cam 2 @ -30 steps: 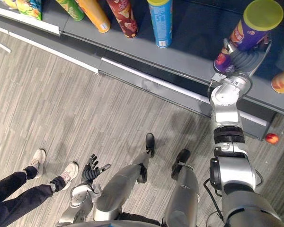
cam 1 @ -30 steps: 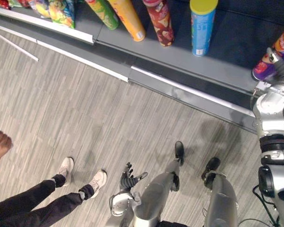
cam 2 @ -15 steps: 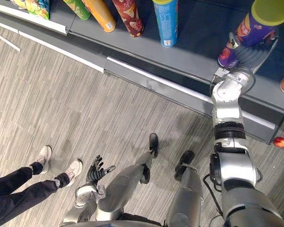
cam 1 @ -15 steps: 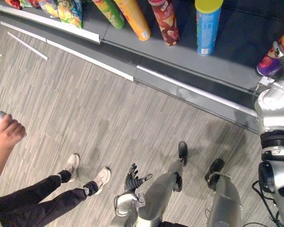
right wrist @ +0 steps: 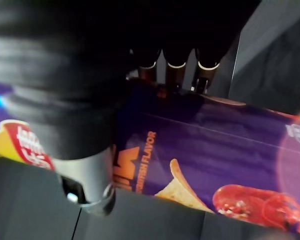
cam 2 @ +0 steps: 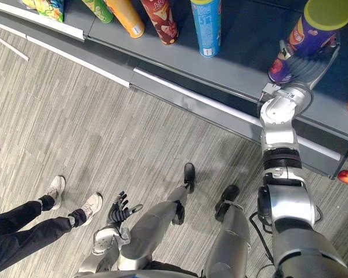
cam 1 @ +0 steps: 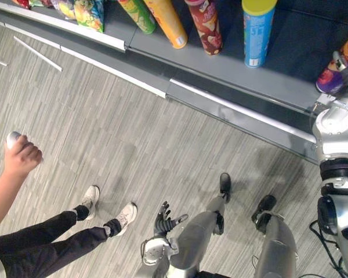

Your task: Put the gum and the chips on the shelf.

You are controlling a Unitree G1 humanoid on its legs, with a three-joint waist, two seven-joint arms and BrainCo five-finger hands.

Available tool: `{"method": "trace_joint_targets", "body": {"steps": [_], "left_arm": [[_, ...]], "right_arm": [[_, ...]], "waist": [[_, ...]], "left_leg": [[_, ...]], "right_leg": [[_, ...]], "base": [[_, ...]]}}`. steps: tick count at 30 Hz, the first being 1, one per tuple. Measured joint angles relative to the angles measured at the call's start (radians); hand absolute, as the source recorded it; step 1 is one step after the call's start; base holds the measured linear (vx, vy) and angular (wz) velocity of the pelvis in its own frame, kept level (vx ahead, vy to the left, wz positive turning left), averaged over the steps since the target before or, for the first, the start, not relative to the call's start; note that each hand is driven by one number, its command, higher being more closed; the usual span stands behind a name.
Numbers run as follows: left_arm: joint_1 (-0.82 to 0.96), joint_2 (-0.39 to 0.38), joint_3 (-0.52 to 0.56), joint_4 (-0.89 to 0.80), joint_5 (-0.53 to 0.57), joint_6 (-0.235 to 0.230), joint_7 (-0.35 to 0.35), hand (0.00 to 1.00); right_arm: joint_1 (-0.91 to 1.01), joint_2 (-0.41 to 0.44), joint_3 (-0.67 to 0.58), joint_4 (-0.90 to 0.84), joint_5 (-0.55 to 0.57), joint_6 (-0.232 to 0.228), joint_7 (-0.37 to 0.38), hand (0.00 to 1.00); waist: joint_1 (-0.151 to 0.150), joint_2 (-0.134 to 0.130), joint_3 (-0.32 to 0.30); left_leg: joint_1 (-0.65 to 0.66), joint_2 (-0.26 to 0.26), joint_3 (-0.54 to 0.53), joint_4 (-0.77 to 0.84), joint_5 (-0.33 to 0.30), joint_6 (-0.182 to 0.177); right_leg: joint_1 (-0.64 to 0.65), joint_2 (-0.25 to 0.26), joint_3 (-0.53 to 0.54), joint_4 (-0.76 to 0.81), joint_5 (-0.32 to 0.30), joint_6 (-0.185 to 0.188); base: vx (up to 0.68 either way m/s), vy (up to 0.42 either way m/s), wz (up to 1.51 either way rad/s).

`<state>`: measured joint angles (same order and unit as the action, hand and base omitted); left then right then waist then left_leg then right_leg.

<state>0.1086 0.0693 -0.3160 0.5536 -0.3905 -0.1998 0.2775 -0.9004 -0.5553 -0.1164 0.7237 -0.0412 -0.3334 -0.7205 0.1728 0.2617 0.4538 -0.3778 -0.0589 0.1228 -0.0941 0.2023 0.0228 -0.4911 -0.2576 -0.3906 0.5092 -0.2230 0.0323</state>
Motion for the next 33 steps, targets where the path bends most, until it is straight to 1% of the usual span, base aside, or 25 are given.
{"method": "trace_joint_targets", "body": {"steps": [3, 5, 7, 25, 26, 28, 31, 33], "left_arm": [[-0.005, -0.007, 0.0, 0.0, 0.0, -0.004, -0.001, 0.0], [-0.007, -0.007, 0.0, 0.0, 0.0, -0.005, -0.002, 0.0], [-0.008, -0.007, 0.0, 0.001, 0.0, -0.009, -0.002, 0.0], [-0.008, -0.007, 0.001, 0.009, 0.0, -0.01, -0.01, 0.0], [-0.008, -0.007, 0.001, 0.009, 0.0, -0.01, -0.01, 0.0], [-0.008, -0.007, 0.001, 0.01, 0.0, -0.01, -0.01, 0.0], [-0.008, -0.007, 0.001, 0.01, 0.0, -0.01, -0.01, 0.0], [-0.008, -0.007, 0.001, 0.01, 0.0, -0.01, -0.01, 0.0]], "right_arm": [[0.0, -0.014, 0.0, 0.0, 0.0, 0.0, -0.007, 1.0], [0.0, -0.021, -0.001, 0.0, 0.0, 0.0, -0.017, 1.0], [0.0, -0.025, 0.001, 0.0, -0.001, 0.0, -0.017, 1.0], [0.028, -0.021, 0.008, 0.0, -0.005, -0.007, -0.014, 1.0], [0.03, -0.02, 0.008, 0.0, -0.008, -0.007, -0.013, 0.0], [0.033, -0.015, 0.009, 0.0, -0.036, -0.011, -0.01, 0.0], [0.033, -0.016, 0.012, 0.0, -0.036, -0.02, 0.011, 0.0], [0.035, -0.015, 0.018, 0.0, -0.036, -0.02, 0.012, 0.0]], "waist": [[0.007, 0.0, 0.0], [0.011, 0.0, 0.0], [0.02, 0.0, 0.0], [0.019, 0.0, 0.0], [0.019, 0.0, 0.0], [0.019, 0.0, 0.0], [0.019, 0.0, 0.0], [0.019, 0.0, 0.0]], "left_leg": [[-0.01, 0.0, 0.0, 0.002, 0.001, 0.001], [-0.021, 0.0, 0.0, 0.028, -0.005, -0.006], [-0.022, 0.001, -0.001, 0.04, -0.008, -0.01], [-0.027, 0.005, 0.0, 0.042, -0.009, -0.011], [-0.027, 0.005, 0.001, 0.042, -0.009, -0.011], [-0.027, 0.007, 0.001, 0.043, -0.009, -0.011], [-0.027, 0.009, 0.001, 0.043, -0.009, -0.011], [-0.027, 0.011, 0.002, 0.043, -0.009, -0.011]], "right_leg": [[-0.011, 0.0, 0.001, 0.002, 0.0, 0.0], [-0.009, -0.002, -0.001, 0.002, 0.0, 0.0], [-0.006, -0.002, 0.001, 0.003, -0.001, -0.002], [-0.011, -0.001, 0.0, 0.008, -0.003, -0.005], [-0.011, -0.001, 0.0, 0.008, -0.003, -0.005], [-0.011, 0.001, 0.0, 0.007, -0.003, -0.005], [-0.011, 0.003, 0.0, 0.007, -0.002, -0.005], [-0.011, 0.005, 0.0, 0.007, -0.002, -0.005]], "base": [[0.0, -0.039, 0.01], [0.01, -0.043, 0.01], [-0.01, -0.05, -0.04], [-0.01, -0.035, 0.0], [0.01, -0.049, -0.01], [0.0, -0.042, -0.01], [-0.01, -0.039, -0.01], [-0.01, -0.034, -0.02]]}}
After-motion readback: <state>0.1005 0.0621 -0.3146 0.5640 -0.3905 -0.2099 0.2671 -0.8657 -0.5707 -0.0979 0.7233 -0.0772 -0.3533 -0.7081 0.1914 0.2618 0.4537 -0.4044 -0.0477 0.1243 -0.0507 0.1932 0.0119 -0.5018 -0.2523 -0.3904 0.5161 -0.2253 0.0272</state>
